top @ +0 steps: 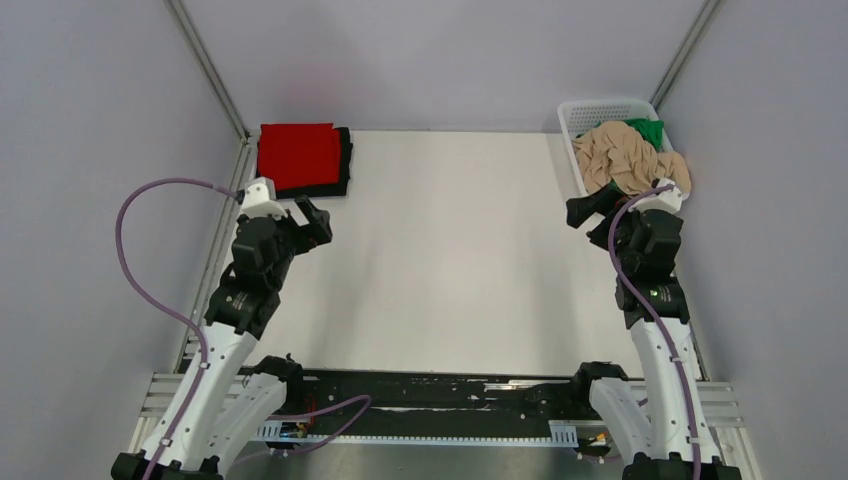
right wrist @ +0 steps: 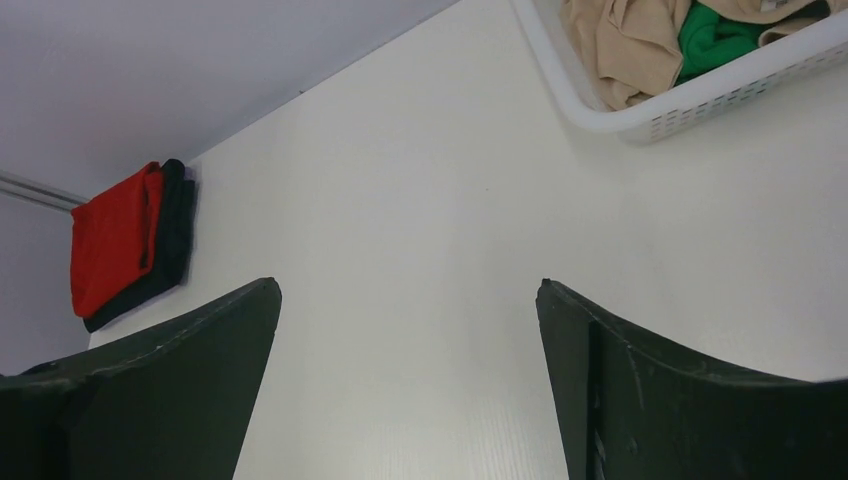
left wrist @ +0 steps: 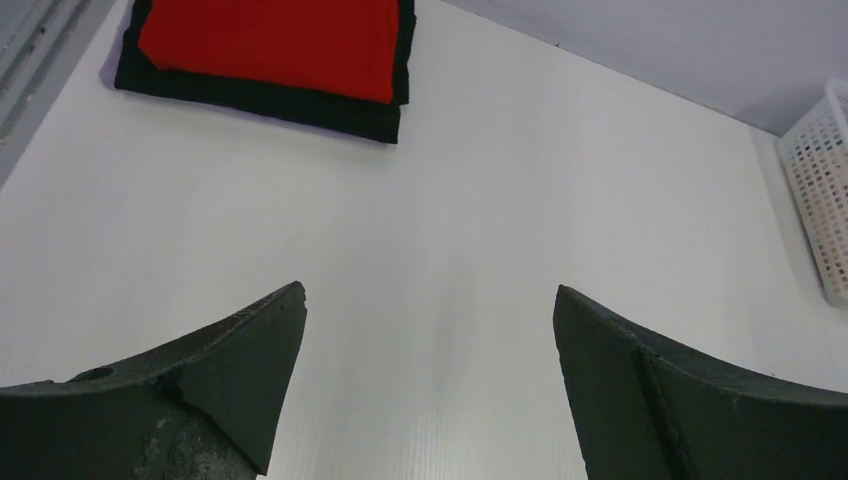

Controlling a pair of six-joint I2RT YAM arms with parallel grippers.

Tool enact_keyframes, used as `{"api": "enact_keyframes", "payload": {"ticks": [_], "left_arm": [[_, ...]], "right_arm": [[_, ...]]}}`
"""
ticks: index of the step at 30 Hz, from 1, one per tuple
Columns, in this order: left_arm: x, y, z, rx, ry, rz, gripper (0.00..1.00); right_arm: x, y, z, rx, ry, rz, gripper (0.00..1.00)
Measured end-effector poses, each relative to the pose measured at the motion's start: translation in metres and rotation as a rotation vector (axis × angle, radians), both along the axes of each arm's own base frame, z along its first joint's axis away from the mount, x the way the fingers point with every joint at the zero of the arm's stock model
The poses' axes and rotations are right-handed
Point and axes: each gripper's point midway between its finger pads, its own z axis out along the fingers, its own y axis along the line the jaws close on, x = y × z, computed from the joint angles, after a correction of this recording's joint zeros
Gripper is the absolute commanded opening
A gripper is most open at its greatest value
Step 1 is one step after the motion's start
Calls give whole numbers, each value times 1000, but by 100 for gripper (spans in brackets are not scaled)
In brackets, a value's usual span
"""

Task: Fold and stack the t-shirts
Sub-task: Grab crumpled tshirt from bin with the right arm

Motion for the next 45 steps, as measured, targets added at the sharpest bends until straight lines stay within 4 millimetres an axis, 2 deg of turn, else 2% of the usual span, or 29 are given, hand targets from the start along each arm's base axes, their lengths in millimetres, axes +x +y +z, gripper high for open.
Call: {"api": "enact_keyframes", "payload": {"ticks": [4, 7, 11, 15, 19, 23, 27, 30, 33, 37, 39, 45], "left_arm": [[-1, -5, 1, -10, -1, -27, 100], [-1, -6, 0, -13, 0, -33, 100], [3, -9, -2, -20, 8, -40, 100], [9, -15, -8, -32, 16, -62, 100], [12, -17, -14, -32, 29, -64, 100], [17, -18, -18, -29, 40, -60, 100], [21, -18, -26, -23, 64, -56, 100], [24, -18, -32, -17, 85, -52, 100], [25, -18, -36, -13, 97, -48, 100], [25, -18, -37, -14, 99, -46, 100], [26, -17, -37, -14, 99, -45, 100], [25, -17, -37, -15, 99, -43, 100]], "right_arm": [[4, -10, -3, -20, 14, -51, 100], [20, -28, 1, -44, 40, -142, 100], [62, -54, 11, -71, 87, -245, 100], [129, -88, 11, -108, 143, -326, 100], [201, -120, -19, -164, 216, -372, 92], [265, -142, -73, -239, 300, -369, 88], [303, -156, -114, -312, 348, -362, 83], [322, -166, -131, -363, 360, -368, 76], [334, -175, -140, -416, 365, -381, 62], [343, -188, -152, -494, 381, -400, 24], [343, -192, -157, -524, 393, -409, 1], [341, -198, -150, -555, 389, -431, 0]]}}
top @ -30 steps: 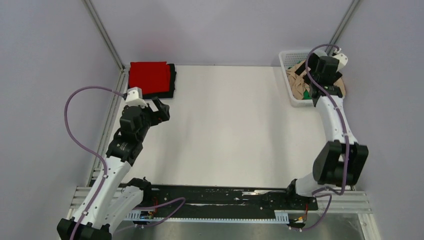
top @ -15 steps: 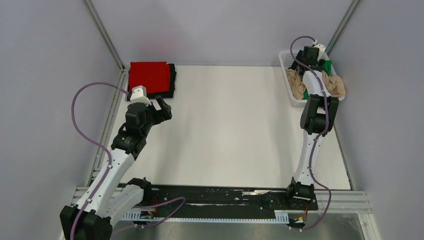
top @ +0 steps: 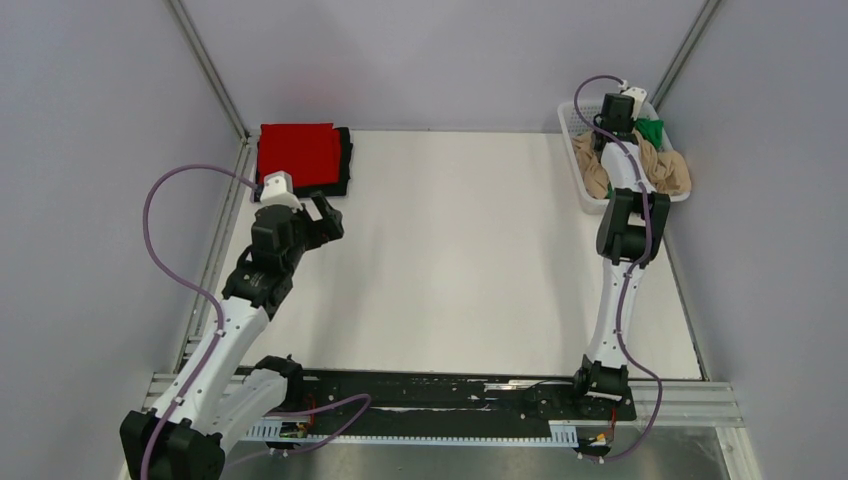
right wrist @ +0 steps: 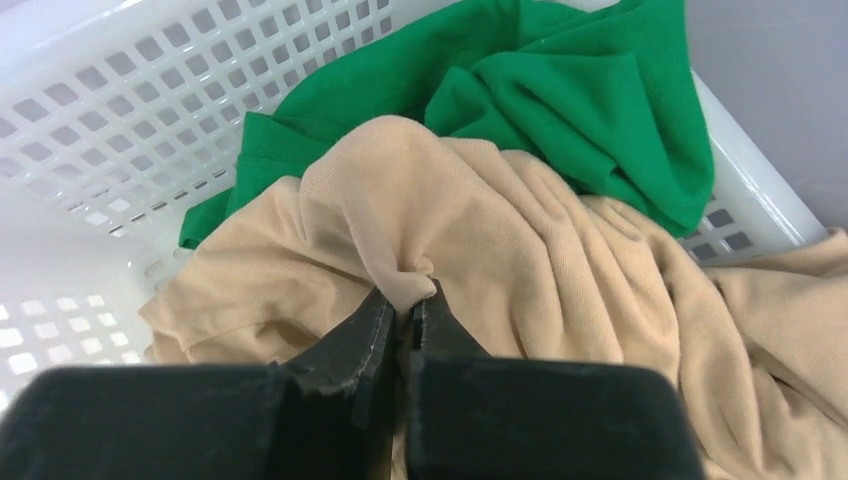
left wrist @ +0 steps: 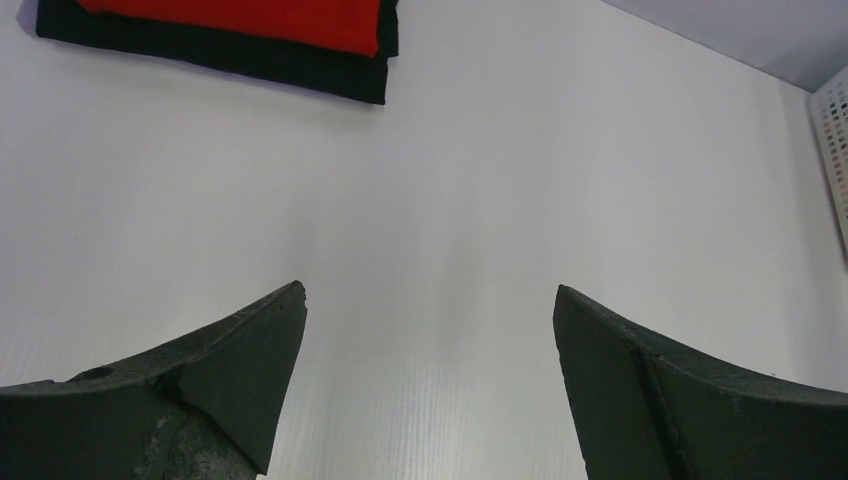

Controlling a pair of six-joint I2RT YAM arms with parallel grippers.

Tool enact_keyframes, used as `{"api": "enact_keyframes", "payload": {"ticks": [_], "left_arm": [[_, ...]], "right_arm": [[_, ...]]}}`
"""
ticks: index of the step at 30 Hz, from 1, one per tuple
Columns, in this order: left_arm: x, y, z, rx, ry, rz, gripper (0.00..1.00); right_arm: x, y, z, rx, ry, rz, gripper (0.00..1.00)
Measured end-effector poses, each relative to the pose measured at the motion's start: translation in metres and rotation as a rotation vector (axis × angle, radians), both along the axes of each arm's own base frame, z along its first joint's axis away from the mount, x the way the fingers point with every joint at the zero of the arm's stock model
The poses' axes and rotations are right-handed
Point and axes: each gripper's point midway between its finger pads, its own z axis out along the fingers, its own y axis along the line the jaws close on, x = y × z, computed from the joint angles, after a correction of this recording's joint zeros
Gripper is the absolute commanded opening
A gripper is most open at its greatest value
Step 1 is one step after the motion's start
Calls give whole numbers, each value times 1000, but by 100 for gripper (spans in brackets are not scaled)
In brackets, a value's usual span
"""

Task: Fold and stack the t-shirts
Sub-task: Grab crumpled tshirt from bin with the right arm, then move the tshirt to the center of the board

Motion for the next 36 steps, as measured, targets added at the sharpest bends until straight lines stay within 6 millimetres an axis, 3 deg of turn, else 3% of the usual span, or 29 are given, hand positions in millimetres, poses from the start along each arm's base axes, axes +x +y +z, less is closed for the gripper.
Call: {"api": "enact_keyframes", "payload": {"ticks": [3, 5, 7, 8, 11, 13, 15, 18, 20, 24, 30, 33, 36], "left_arm": [[-2, 0, 3, -2, -8, 0, 100], [-3, 1, 7, -6, -23, 0, 100], [-5, 2, 13, -11, -40, 2, 100], [-6, 2, 15, -14, -46, 6, 100], [-10, 3, 20, -26, -59, 11, 100], [-13, 4, 23, -34, -68, 12, 100], [-15, 4, 25, -38, -77, 11, 100], [-19, 3, 27, -46, -87, 3, 100], [-21, 3, 27, -50, -92, -3, 100], [-23, 1, 28, -56, -97, -15, 100], [-24, 0, 25, -62, -89, -17, 100], [-27, 1, 21, -63, -75, -14, 100], [-30, 3, 20, -64, -70, -6, 100]], "right_arm": [[-7, 3, 15, 2, -8, 9, 0], [-15, 7, 39, 6, -31, 21, 0], [-25, 13, 79, 11, -87, 48, 0], [-32, 17, 101, 14, -119, 64, 0], [-59, 34, 194, 26, -283, 124, 0], [-85, 52, 263, 37, -422, 191, 0], [-112, 73, 320, 53, -541, 277, 0], [-147, 114, 379, 109, -678, 458, 0], [-170, 148, 404, 173, -734, 615, 0], [-200, 217, 422, 308, -748, 908, 0], [-258, 361, 410, 521, -616, 1398, 0], [-294, 412, 407, 578, -569, 1579, 0], [-313, 430, 401, 602, -548, 1637, 0]]}}
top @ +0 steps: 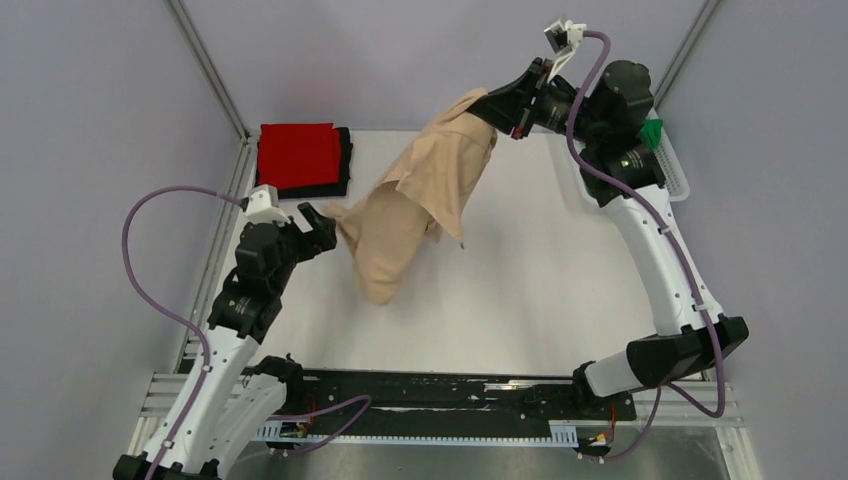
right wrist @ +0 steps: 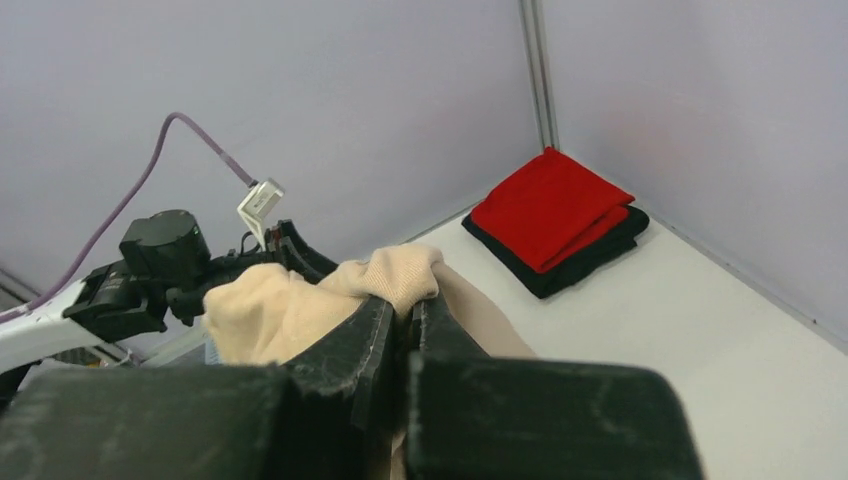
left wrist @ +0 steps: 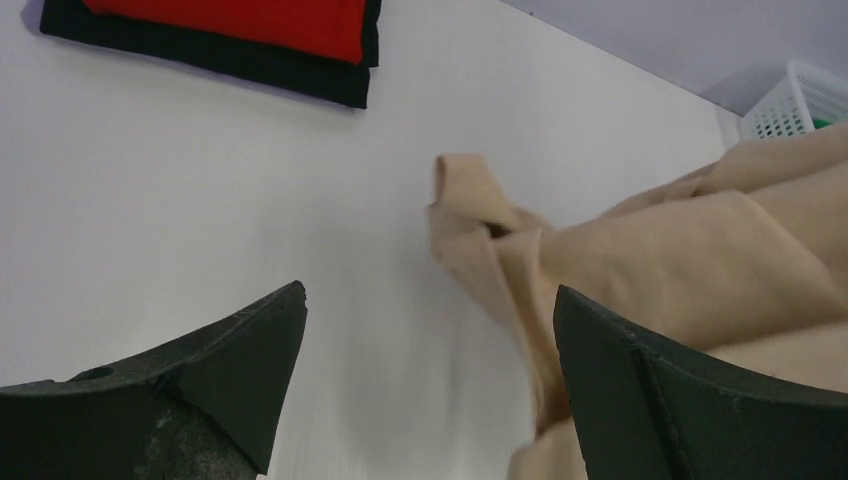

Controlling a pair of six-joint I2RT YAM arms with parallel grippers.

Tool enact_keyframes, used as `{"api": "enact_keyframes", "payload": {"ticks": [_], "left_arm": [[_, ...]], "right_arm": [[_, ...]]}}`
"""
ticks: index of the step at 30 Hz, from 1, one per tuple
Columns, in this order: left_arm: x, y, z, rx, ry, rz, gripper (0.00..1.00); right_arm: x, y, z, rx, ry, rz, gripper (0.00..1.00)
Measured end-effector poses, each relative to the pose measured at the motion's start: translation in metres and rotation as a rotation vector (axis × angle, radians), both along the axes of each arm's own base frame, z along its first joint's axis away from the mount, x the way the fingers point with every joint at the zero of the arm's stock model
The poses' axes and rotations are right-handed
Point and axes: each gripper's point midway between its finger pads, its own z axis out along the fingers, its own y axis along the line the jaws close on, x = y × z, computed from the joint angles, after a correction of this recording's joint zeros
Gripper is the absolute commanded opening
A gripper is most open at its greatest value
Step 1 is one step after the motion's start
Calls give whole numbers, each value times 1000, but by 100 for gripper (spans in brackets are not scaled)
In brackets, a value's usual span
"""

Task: Fold and stack the t-shirts
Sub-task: Move the tshirt to the center of the board

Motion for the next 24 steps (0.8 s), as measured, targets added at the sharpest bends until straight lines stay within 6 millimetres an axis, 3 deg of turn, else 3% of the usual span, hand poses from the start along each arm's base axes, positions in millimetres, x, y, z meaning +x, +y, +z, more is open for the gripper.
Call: {"api": "enact_keyframes", "payload": {"ticks": [4, 7, 9, 11, 13, 15, 16, 19, 24], "left_arm": [[-6, 5, 0, -4, 6, 22, 100], [-9, 8, -3, -7, 21, 38, 100], [-11, 8, -8, -8, 44, 44, 100], [-13, 9, -15, -5, 71, 47, 100], [-13, 9, -22, 0, 102, 48, 100], [-13, 7, -32, 8, 143, 40, 100], [-13, 5, -38, 12, 170, 30, 100], [-15, -5, -54, 10, 239, -24, 100], [-27, -41, -79, -44, 379, -217, 100]], "right_arm": [[5, -10, -27, -4, 56, -92, 0], [15, -30, -83, -21, 173, -237, 5], [21, -48, -131, -36, 285, -338, 24], [31, -81, -203, -54, 461, -493, 57], [35, -121, -273, -69, 659, -652, 74], [27, -162, -334, -84, 859, -803, 95], [18, -185, -363, -96, 971, -883, 99], [1, -224, -394, -114, 1116, -1050, 100], [-10, -234, -385, -127, 1099, -1128, 100]]}}
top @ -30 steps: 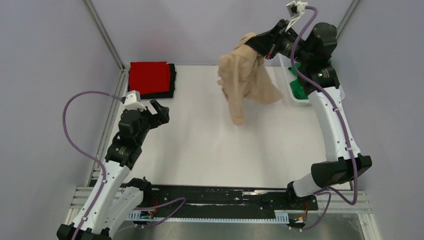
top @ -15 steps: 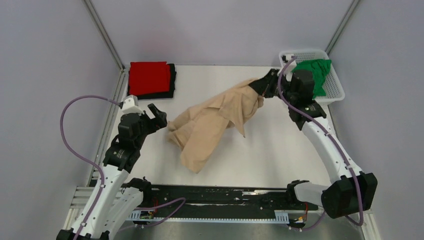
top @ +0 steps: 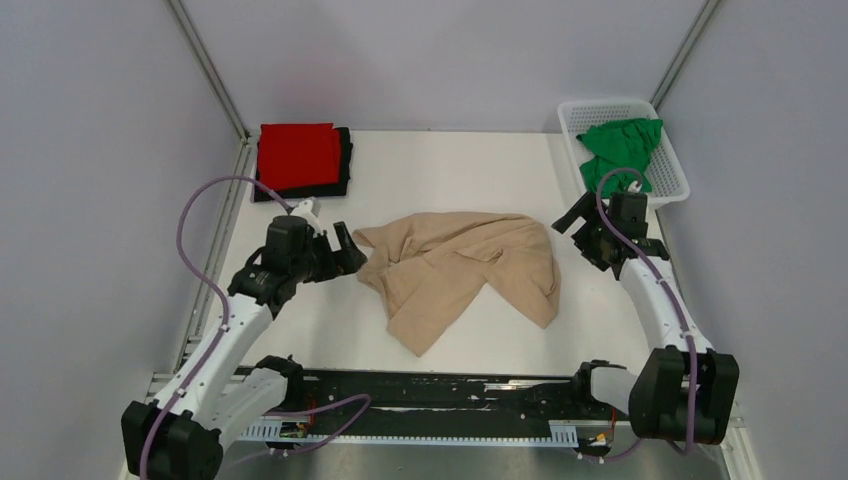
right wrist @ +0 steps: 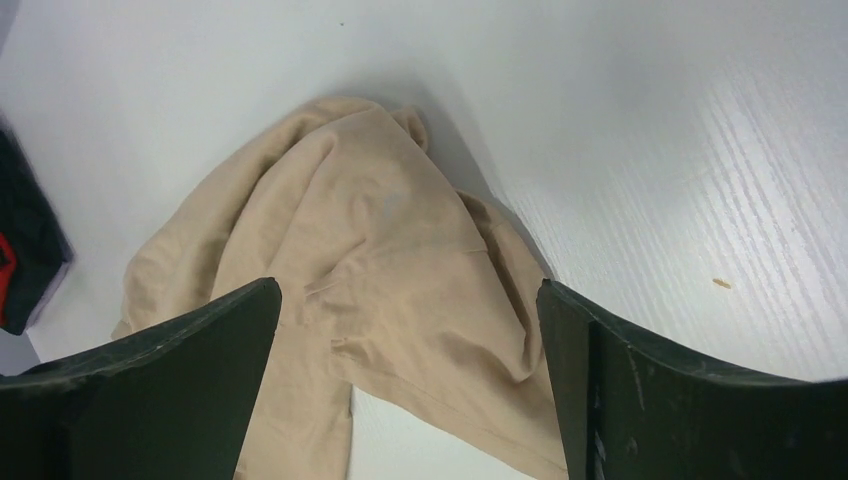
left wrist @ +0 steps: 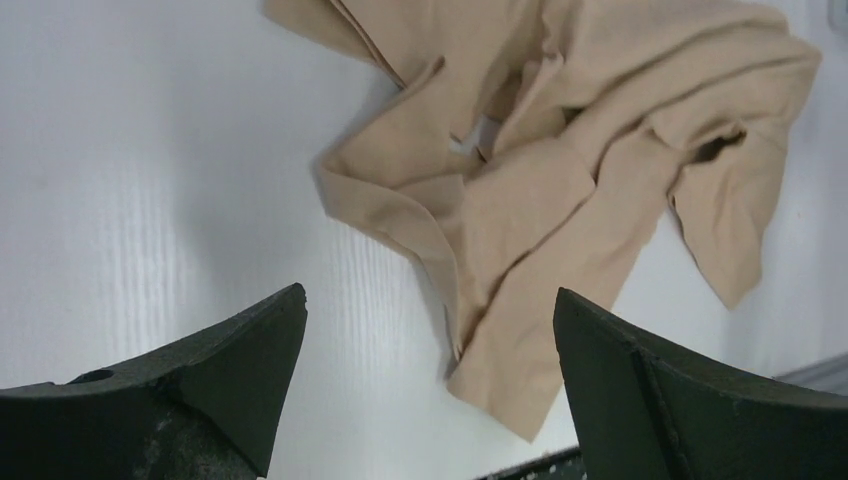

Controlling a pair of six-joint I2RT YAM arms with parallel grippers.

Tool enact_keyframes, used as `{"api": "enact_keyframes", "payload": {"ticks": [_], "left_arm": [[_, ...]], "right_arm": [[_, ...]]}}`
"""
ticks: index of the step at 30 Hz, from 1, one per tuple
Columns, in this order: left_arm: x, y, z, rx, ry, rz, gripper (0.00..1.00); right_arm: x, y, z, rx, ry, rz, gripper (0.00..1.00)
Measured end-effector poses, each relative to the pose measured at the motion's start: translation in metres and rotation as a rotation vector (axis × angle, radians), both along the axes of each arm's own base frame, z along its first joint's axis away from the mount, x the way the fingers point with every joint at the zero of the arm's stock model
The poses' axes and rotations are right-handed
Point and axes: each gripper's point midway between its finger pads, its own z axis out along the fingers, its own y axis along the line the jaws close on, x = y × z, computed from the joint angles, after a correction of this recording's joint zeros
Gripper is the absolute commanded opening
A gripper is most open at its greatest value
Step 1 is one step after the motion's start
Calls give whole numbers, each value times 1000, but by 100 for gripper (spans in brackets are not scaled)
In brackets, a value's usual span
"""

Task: Fold and stack the t-shirts
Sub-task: Flatten out the tshirt

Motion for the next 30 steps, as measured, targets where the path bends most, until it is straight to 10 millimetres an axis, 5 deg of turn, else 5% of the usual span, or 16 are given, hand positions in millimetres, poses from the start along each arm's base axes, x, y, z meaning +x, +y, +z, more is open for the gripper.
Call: {"api": "enact_keyframes", "payload": {"ticks": [6, 13, 18, 23, 30], "left_arm": [[-51, -54, -37, -39, 178, -264, 100], [-121, -91, -104, -20, 431, -441, 91], [-123, -103, -127, 5, 497, -449, 71], [-109, -113, -129, 7, 472, -444, 60], [-106, -118, -129, 0, 459, -438, 29]], "right_arm": [[-10, -4, 25, -25, -94, -25, 100], [-31, -4, 3, -36, -55, -23, 100], [-39, -3, -9, -41, -14, -1, 100], [-42, -2, -15, -46, 1, 11, 100], [-46, -3, -21, -52, 21, 17, 100]]}}
